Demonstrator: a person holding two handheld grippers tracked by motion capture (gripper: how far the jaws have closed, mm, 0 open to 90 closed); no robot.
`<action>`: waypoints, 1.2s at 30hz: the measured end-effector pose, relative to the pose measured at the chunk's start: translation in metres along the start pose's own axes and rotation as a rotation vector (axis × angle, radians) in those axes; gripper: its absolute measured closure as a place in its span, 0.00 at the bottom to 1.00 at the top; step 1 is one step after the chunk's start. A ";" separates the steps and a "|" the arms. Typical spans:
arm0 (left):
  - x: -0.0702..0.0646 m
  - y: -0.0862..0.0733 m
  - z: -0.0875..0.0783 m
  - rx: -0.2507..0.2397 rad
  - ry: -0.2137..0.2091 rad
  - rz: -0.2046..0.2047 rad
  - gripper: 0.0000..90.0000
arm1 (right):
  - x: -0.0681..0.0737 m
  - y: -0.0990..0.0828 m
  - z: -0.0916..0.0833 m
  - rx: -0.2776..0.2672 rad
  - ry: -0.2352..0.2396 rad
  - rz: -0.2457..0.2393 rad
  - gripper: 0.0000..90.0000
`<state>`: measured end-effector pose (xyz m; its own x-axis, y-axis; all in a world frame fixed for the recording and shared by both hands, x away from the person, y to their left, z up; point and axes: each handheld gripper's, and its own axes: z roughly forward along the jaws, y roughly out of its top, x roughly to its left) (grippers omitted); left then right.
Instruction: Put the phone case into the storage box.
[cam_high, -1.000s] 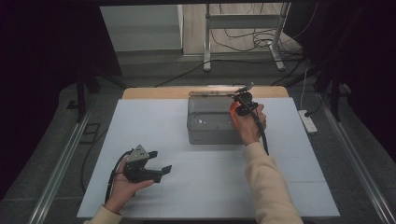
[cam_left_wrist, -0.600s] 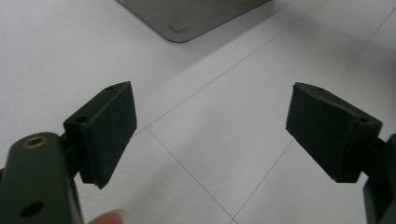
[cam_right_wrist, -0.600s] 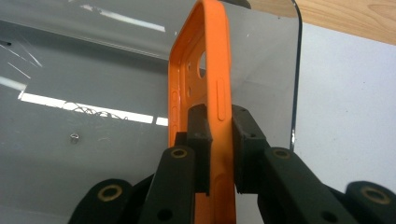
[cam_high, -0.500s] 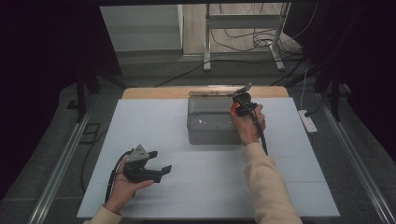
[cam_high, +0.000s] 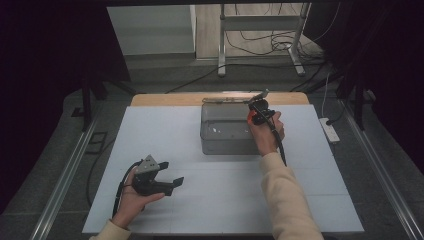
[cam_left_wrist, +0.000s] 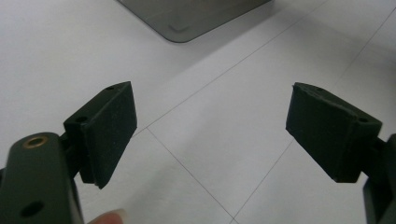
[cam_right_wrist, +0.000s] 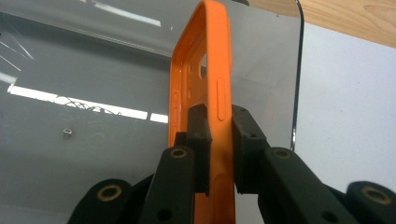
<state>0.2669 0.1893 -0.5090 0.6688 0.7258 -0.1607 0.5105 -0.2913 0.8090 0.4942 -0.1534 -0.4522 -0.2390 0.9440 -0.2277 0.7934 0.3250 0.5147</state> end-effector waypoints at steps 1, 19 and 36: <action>0.000 0.000 0.000 0.000 0.000 0.000 0.18 | 0.000 0.000 0.000 0.000 -0.002 -0.003 0.88; 0.000 0.000 0.000 0.004 0.000 0.003 0.18 | 0.002 0.000 -0.004 -0.034 0.019 -0.034 0.71; 0.000 0.000 0.000 0.002 0.004 0.001 0.18 | 0.001 0.003 -0.015 -0.093 0.009 -0.043 0.64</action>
<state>0.2668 0.1889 -0.5086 0.6673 0.7279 -0.1577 0.5108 -0.2932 0.8081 0.4877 -0.1507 -0.4386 -0.2772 0.9292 -0.2445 0.7270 0.3692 0.5789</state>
